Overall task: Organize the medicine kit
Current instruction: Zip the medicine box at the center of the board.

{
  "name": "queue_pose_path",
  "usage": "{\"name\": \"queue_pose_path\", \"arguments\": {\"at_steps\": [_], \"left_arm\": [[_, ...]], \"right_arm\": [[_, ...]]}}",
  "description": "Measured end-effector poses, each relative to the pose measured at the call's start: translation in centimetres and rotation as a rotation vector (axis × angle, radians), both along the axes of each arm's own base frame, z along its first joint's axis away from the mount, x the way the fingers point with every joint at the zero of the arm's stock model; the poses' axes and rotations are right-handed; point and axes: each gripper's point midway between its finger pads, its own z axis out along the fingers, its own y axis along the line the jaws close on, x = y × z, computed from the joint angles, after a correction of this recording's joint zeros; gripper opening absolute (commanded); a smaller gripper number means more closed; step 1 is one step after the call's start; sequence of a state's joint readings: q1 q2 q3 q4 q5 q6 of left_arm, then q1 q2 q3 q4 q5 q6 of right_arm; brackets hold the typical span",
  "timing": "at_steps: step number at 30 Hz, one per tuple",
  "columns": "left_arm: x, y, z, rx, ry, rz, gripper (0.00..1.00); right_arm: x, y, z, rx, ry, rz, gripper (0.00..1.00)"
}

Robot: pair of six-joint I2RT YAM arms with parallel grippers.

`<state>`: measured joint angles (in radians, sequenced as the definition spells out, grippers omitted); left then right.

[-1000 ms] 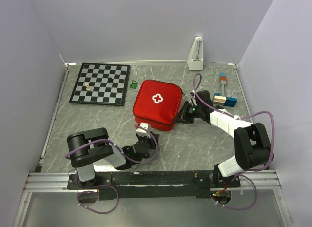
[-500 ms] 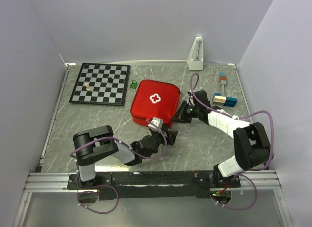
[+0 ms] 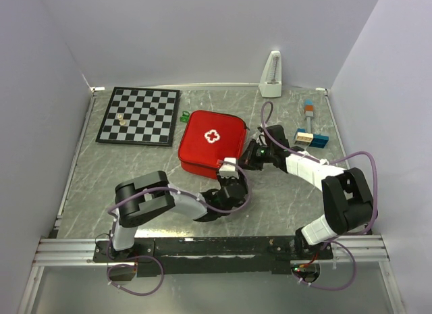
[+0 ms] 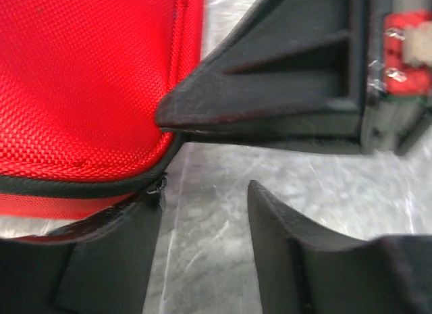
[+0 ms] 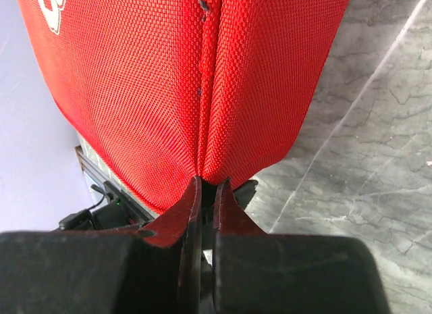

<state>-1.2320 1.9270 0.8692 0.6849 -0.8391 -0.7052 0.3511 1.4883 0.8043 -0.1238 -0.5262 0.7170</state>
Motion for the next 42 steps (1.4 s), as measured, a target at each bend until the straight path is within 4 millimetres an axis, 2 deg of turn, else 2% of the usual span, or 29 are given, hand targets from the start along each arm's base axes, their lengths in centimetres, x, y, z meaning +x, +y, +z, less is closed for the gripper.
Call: {"name": "queue_pose_path", "arguments": {"at_steps": [2, 5, 7, 11, 14, 24, 26, 29, 38, 42], "left_arm": [[0.4, 0.3, -0.3, 0.025, 0.016, 0.052, 0.4], [1.1, 0.6, -0.8, 0.052, 0.049, 0.137, 0.35], [1.2, 0.8, -1.1, 0.06, 0.072, 0.178, 0.38], [1.3, 1.0, -1.0, 0.049, 0.11, 0.229, 0.52], [1.3, 1.1, -0.9, 0.045, 0.135, 0.255, 0.52], [1.4, 2.7, -1.3, 0.087, 0.191, 0.322, 0.25], [1.4, 3.0, -1.5, 0.099, 0.195, 0.325, 0.17], [1.4, 3.4, -1.6, 0.119, 0.197, 0.329, 0.01], [1.2, 3.8, -1.6, 0.08, 0.211, 0.305, 0.01], [0.6, 4.9, -1.4, 0.038, 0.215, 0.245, 0.01]], "right_arm": [[0.0, 0.0, 0.0, 0.002, 0.0, 0.0, 0.0], [0.1, 0.1, 0.0, 0.006, -0.001, 0.001, 0.0], [0.1, 0.2, 0.0, 0.009, -0.001, 0.001, 0.0], [0.2, 0.5, 0.0, 0.019, -0.001, 0.007, 0.0], [0.2, 0.9, 0.0, 0.029, -0.002, 0.011, 0.0], [0.3, 1.4, 0.1, 0.058, 0.004, 0.018, 0.0], [0.3, 1.4, 0.1, 0.059, 0.006, 0.017, 0.0], [0.4, 1.4, 0.1, 0.061, 0.007, 0.016, 0.0], [0.4, 1.6, 0.1, 0.066, 0.005, 0.018, 0.0], [0.3, 1.9, 0.1, 0.072, 0.009, 0.022, 0.0]]}}
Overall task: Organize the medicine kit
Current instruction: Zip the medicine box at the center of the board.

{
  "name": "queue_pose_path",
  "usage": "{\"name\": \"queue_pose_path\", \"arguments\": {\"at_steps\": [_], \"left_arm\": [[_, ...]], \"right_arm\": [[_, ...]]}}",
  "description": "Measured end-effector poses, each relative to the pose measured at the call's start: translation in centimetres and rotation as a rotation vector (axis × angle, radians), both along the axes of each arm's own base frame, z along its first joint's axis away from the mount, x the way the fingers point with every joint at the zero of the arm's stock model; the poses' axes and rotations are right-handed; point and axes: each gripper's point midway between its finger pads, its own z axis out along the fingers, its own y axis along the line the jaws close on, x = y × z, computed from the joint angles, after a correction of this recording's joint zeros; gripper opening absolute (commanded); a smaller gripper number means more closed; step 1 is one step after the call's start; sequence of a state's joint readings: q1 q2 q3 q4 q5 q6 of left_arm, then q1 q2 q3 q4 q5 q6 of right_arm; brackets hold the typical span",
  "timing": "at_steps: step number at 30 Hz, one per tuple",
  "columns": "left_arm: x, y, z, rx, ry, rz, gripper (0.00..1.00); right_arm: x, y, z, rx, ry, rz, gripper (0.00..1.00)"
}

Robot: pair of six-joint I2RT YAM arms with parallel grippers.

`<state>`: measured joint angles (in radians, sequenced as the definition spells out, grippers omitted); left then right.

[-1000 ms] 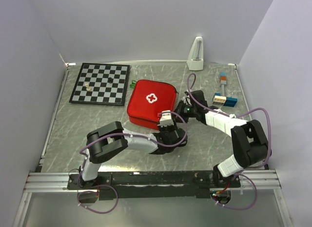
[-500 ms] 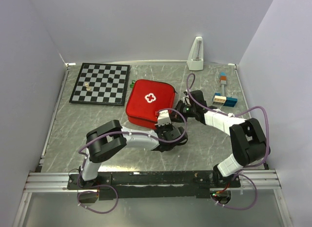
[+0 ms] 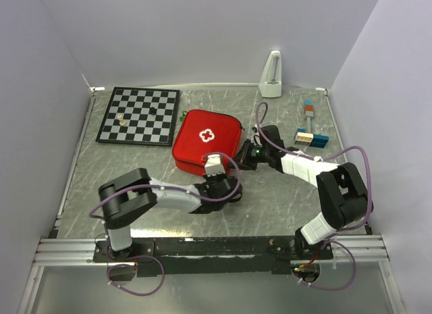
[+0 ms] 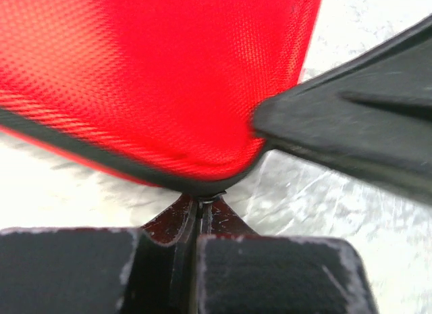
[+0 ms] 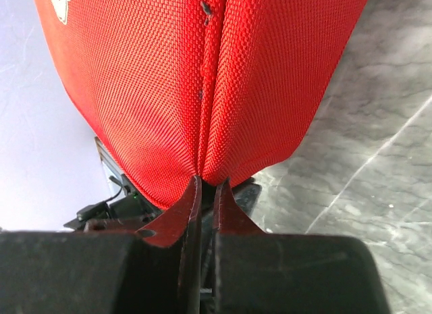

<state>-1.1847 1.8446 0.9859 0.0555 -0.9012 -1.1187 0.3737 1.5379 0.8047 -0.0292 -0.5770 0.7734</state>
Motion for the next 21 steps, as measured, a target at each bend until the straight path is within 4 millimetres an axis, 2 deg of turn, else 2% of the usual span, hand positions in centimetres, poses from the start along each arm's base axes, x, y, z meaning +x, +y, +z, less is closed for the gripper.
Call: {"name": "queue_pose_path", "arguments": {"at_steps": [8, 21], "left_arm": [[-0.8, 3.9, 0.7, -0.068, -0.067, -0.087, 0.01], [-1.5, 6.0, 1.0, -0.094, -0.104, -0.1, 0.01]], "right_arm": [[-0.3, 0.3, 0.0, 0.004, 0.008, 0.007, 0.0], [-0.5, 0.3, 0.0, 0.003, 0.007, 0.024, 0.0]]}}
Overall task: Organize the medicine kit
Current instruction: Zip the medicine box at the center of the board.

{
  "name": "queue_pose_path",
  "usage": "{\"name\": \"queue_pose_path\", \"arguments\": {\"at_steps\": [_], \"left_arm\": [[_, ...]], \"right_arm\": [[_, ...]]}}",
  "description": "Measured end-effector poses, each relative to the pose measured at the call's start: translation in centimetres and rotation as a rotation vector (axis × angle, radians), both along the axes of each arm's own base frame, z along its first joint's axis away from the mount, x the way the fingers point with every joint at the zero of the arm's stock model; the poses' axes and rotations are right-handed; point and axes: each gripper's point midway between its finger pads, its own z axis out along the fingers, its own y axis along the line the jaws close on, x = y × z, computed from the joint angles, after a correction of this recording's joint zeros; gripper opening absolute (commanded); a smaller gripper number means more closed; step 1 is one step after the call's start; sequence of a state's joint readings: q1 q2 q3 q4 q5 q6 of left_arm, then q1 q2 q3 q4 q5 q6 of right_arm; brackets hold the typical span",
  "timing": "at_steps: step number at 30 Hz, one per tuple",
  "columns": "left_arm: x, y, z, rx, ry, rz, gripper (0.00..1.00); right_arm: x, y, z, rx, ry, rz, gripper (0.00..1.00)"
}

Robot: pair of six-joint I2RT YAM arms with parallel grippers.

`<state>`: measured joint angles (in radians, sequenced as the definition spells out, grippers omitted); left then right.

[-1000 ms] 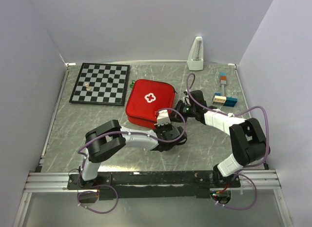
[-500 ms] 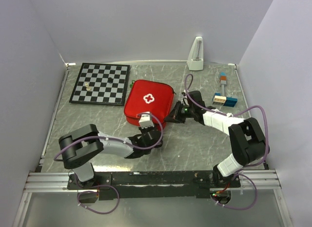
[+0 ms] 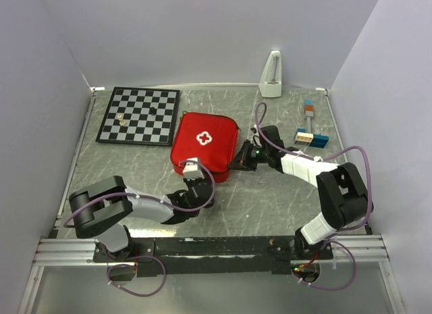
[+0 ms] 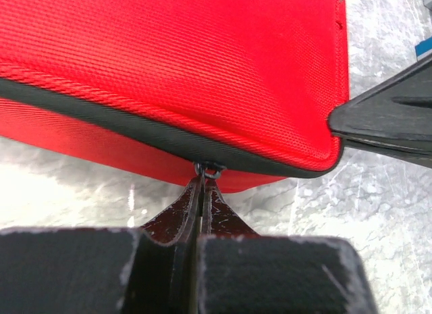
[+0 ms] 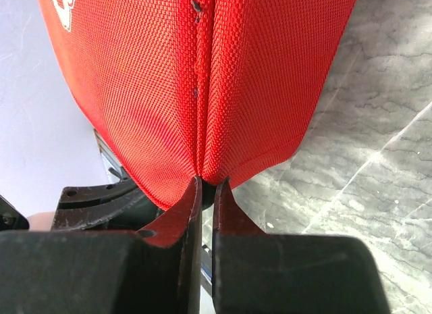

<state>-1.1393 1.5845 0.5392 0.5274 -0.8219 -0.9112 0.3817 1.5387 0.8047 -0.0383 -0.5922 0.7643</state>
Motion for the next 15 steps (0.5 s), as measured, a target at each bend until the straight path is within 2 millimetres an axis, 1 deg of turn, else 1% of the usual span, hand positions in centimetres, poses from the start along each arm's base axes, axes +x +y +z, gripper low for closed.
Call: {"name": "queue_pose_path", "arguments": {"at_steps": [7, 11, 15], "left_arm": [[-0.5, 1.6, 0.1, -0.006, -0.004, 0.016, 0.01], [-0.9, 3.0, -0.1, -0.01, -0.004, 0.037, 0.01], [-1.4, 4.4, -0.4, -0.01, -0.003, 0.049, 0.01]], "right_arm": [[-0.2, -0.2, 0.1, -0.006, -0.004, -0.004, 0.0], [-0.4, -1.4, 0.2, -0.024, -0.013, -0.026, 0.0], [-0.5, -3.3, 0.4, -0.059, -0.038, -0.064, 0.0]]}}
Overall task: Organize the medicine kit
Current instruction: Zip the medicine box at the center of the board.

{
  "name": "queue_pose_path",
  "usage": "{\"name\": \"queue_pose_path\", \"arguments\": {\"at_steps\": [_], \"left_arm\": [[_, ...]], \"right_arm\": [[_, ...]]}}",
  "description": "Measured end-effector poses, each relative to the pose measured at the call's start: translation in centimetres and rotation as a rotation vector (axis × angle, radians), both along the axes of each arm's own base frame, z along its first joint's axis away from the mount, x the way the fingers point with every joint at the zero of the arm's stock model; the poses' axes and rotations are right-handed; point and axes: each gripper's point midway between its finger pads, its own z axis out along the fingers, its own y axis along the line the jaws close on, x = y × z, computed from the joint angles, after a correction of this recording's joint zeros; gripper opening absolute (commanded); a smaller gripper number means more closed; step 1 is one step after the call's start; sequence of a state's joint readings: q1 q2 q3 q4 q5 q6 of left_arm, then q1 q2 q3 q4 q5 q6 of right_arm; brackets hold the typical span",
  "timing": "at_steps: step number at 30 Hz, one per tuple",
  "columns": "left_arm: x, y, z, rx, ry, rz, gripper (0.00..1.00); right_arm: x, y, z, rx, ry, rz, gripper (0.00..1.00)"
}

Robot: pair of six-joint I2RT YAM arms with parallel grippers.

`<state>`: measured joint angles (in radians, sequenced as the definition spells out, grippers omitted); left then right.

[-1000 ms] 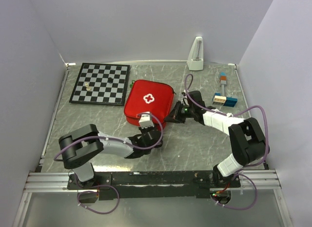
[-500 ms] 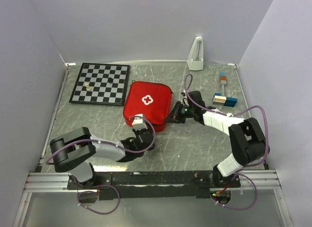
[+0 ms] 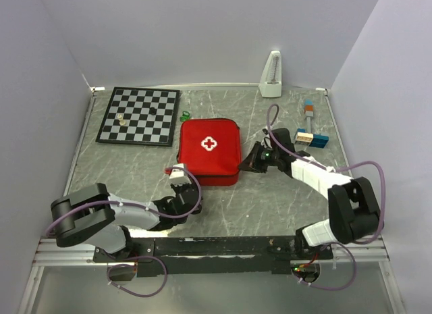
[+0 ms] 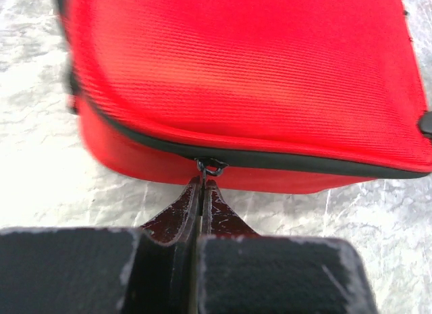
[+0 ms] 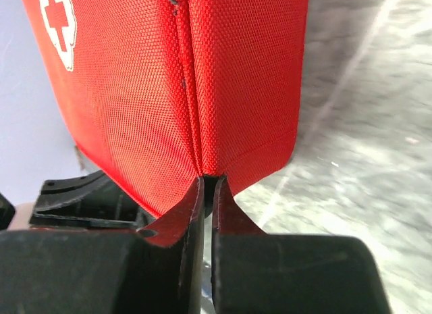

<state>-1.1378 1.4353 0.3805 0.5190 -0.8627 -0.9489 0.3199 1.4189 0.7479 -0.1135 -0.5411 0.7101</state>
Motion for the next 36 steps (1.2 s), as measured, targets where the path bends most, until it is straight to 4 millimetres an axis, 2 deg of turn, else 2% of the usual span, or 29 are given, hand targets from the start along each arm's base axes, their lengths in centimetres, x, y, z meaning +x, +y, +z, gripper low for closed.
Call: {"name": "queue_pose_path", "arguments": {"at_steps": [2, 4, 6, 9, 13, 16, 19, 23, 27, 31, 36], "left_arm": [[-0.2, 0.3, 0.0, -0.003, -0.001, -0.002, 0.01], [-0.2, 0.3, 0.1, -0.007, -0.004, -0.007, 0.01], [-0.3, 0.2, 0.1, 0.003, -0.008, -0.019, 0.01], [-0.6, -0.2, 0.0, 0.036, -0.023, -0.048, 0.01], [-1.1, -2.3, -0.5, 0.098, -0.035, -0.104, 0.01], [-1.2, -4.9, -0.5, 0.106, -0.04, -0.135, 0.01], [-1.2, -7.1, -0.5, 0.104, -0.041, -0.157, 0.01], [-1.3, -8.8, -0.6, 0.104, -0.049, -0.178, 0.01], [-1.5, -9.9, -0.4, 0.109, -0.057, -0.21, 0.01], [-1.7, -10.6, -0.3, 0.114, -0.061, -0.236, 0.01], [-1.7, -10.5, -0.3, 0.121, -0.063, -0.239, 0.01]], "right_arm": [[-0.3, -0.8, 0.2, -0.022, -0.02, -0.01, 0.21], [-0.9, -1.2, 0.3, -0.037, -0.029, -0.012, 0.36], [-1.5, -1.6, 0.6, -0.048, -0.036, -0.006, 0.45], [-2.2, -1.9, 1.9, -0.047, -0.069, 0.0, 0.54], [-3.2, -1.7, 3.7, -0.044, -0.119, 0.015, 0.56], [-4.2, -1.1, 4.0, -0.043, -0.119, 0.037, 0.58], [-5.3, -0.2, 3.2, -0.059, -0.082, 0.06, 0.6], [-6.5, 0.0, 1.3, -0.057, -0.011, 0.039, 0.62], [-6.9, -0.4, -0.4, -0.062, 0.055, -0.017, 0.62], [-5.8, 0.0, -0.5, -0.048, 0.061, -0.057, 0.61], [-5.6, 0.5, -0.4, -0.023, 0.075, -0.079, 0.63]]}}
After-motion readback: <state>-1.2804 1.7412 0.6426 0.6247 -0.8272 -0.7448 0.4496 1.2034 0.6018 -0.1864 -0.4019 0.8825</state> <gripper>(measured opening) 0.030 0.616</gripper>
